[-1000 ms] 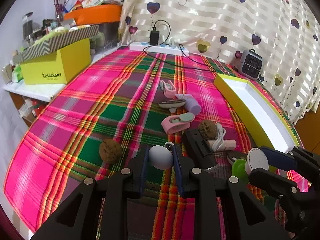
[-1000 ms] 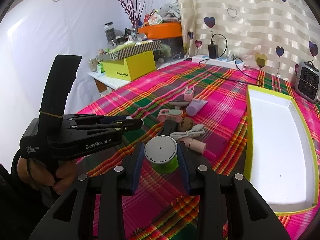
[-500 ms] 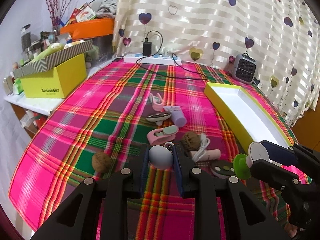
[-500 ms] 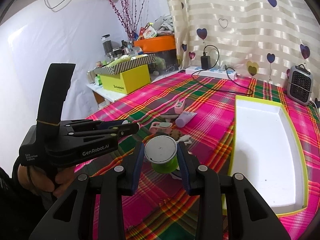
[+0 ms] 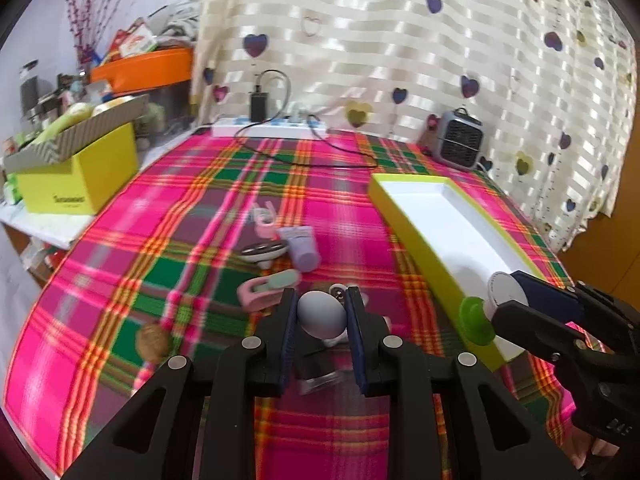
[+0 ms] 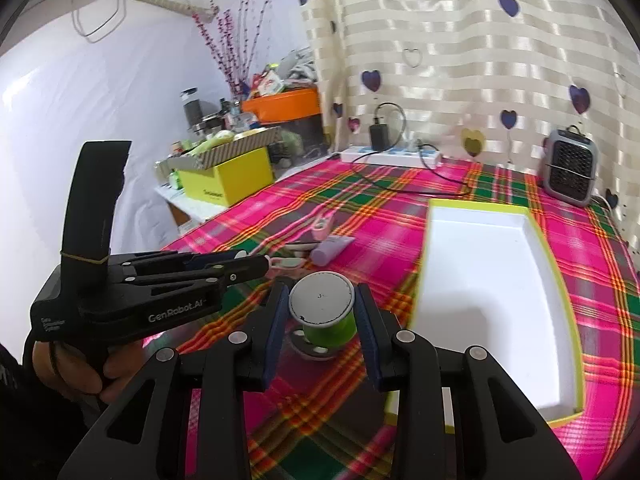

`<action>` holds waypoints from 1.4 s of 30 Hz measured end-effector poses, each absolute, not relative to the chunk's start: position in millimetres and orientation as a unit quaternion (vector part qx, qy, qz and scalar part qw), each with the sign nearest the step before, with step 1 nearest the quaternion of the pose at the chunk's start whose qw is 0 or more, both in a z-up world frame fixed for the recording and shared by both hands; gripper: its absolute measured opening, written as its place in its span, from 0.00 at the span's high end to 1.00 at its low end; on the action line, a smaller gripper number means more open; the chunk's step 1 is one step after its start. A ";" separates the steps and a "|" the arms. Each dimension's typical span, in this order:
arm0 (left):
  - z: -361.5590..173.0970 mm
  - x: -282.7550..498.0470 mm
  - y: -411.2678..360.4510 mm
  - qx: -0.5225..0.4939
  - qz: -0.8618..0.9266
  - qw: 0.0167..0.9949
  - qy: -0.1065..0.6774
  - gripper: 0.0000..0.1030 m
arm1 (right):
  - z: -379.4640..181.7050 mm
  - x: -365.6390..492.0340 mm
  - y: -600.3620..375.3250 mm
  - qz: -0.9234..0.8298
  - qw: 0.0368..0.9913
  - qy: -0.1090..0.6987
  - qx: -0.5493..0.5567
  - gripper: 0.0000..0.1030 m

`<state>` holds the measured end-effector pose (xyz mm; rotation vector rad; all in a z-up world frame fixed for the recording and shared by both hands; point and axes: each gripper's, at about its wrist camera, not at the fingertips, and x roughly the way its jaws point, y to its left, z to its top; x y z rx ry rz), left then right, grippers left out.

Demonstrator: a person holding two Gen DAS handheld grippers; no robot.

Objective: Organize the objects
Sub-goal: 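Carry the cup into the white tray and open the right tool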

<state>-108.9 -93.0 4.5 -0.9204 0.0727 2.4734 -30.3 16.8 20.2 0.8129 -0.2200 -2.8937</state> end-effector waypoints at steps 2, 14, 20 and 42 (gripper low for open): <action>5.7 -108.8 -84.5 -0.337 0.904 0.261 0.027 0.79 | 20.2 -28.9 23.4 -0.959 0.055 -0.077 0.269 0.66; 8.4 -106.2 -39.4 -0.336 0.884 0.324 0.031 0.79 | 17.3 -17.0 62.5 -0.958 0.004 -0.098 0.268 0.66; 7.7 -102.3 -8.8 -0.340 0.868 0.360 0.044 0.79 | 8.8 -12.3 88.1 -0.952 -0.030 -0.115 0.282 0.66; -17.9 -102.7 63.3 -0.383 0.820 0.415 0.095 0.78 | -15.5 -16.0 137.7 -0.927 -0.097 -0.159 0.327 0.66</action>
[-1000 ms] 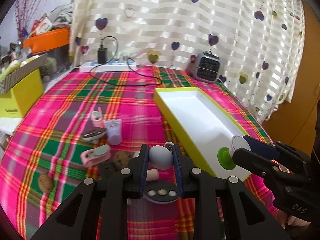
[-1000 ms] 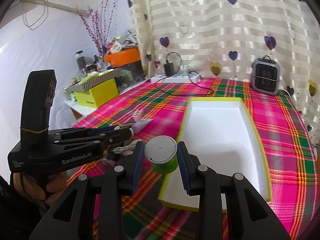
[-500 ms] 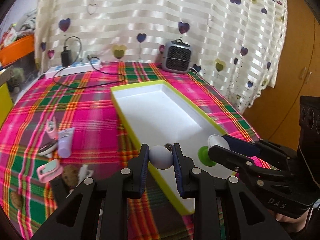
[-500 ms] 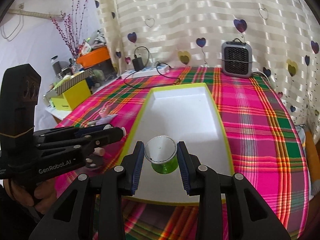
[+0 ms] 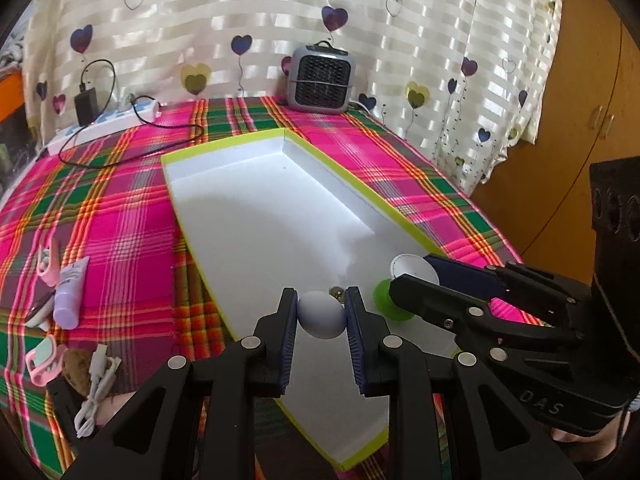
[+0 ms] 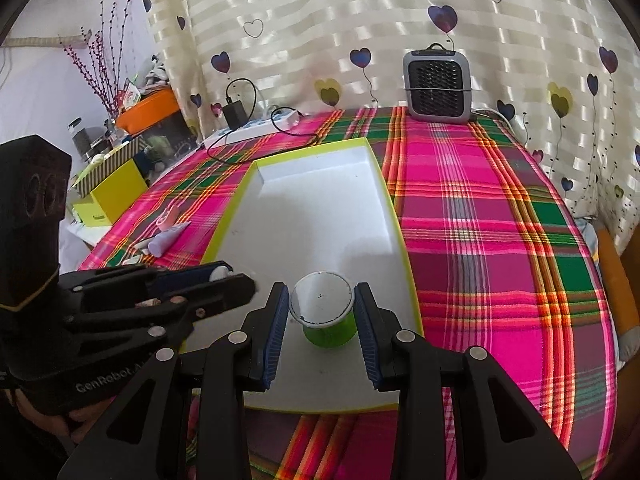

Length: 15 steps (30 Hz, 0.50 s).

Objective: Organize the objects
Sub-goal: 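Carry the cup into the white tray and open the right tool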

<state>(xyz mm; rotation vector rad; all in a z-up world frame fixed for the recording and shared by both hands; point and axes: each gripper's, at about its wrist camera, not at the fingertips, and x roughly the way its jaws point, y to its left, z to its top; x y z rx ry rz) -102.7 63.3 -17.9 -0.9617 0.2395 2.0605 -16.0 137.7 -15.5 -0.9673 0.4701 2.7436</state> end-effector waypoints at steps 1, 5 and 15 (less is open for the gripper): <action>-19.3 -102.9 64.3 -0.385 0.819 0.414 0.096 0.78 | -15.5 -16.0 137.7 0.926 0.099 0.160 -0.326 0.66; -22.7 -102.5 65.7 -0.392 0.814 0.416 0.096 0.78 | -15.5 -14.6 139.9 0.926 0.103 0.165 -0.323 0.66; -16.9 -98.8 60.4 -0.377 0.823 0.414 0.092 0.77 | -12.3 -10.1 137.1 0.931 0.107 0.159 -0.312 0.65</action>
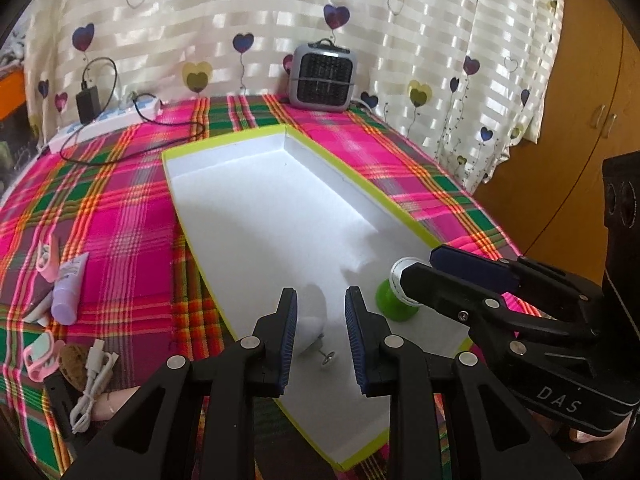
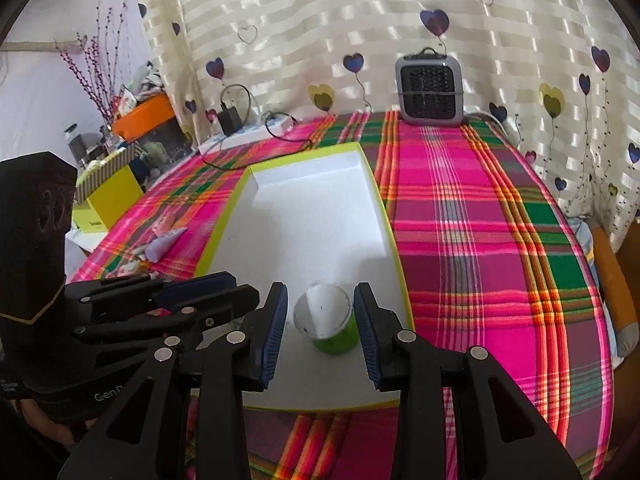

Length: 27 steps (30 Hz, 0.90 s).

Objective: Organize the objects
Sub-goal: 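Carry the cup into the white tray and open the right tool, then grasp the black dotted disc with the right tool while the left tool grasps the black rectangular device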

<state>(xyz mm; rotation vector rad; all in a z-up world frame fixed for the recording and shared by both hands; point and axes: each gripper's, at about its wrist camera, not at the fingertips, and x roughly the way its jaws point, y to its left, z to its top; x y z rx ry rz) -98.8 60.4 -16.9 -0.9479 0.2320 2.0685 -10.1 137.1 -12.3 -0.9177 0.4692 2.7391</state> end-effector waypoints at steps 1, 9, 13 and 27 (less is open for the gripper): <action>-14.6 -97.3 58.8 -0.372 0.826 0.415 0.090 0.77 | -9.0 -7.8 135.0 0.933 0.106 0.157 -0.305 0.65; -4.8 -93.8 42.6 -0.356 0.839 0.406 0.077 0.77 | 3.5 -3.7 122.3 0.943 0.106 0.138 -0.285 0.65; -3.0 -91.6 26.3 -0.352 0.848 0.392 0.067 0.77 | 5.6 -4.4 110.4 0.946 0.092 0.130 -0.283 0.65; -2.4 -96.7 -61.1 -0.340 0.894 0.289 0.031 0.76 | 11.9 -21.3 47.7 0.956 0.002 0.087 -0.281 0.65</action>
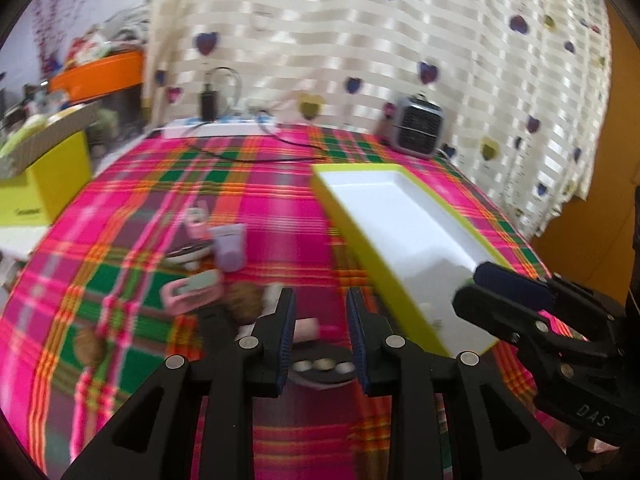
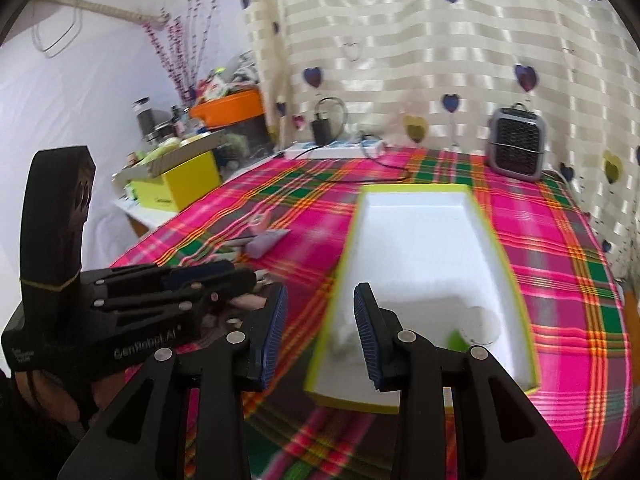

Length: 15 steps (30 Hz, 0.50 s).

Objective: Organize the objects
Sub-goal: 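Grasp the black dotted disc with the right tool while the left tool grasps the black rectangular device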

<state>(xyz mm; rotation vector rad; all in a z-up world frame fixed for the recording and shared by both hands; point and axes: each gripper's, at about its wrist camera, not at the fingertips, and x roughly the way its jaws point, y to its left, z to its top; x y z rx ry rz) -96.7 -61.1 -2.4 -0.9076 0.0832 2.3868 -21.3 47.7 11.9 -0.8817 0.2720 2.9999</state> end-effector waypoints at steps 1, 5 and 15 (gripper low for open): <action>-3.6 -98.5 -66.8 -0.341 0.896 0.282 0.029 0.76 | 11.0 -22.5 45.1 0.955 -0.003 0.085 -0.282 0.65; -8.4 -103.8 -82.3 -0.349 0.900 0.260 0.024 0.76 | 7.0 -30.2 31.9 0.954 -0.025 0.078 -0.290 0.65; -22.4 -111.2 -100.8 -0.365 0.900 0.237 0.018 0.75 | -2.4 -42.0 12.9 0.948 -0.054 0.066 -0.307 0.65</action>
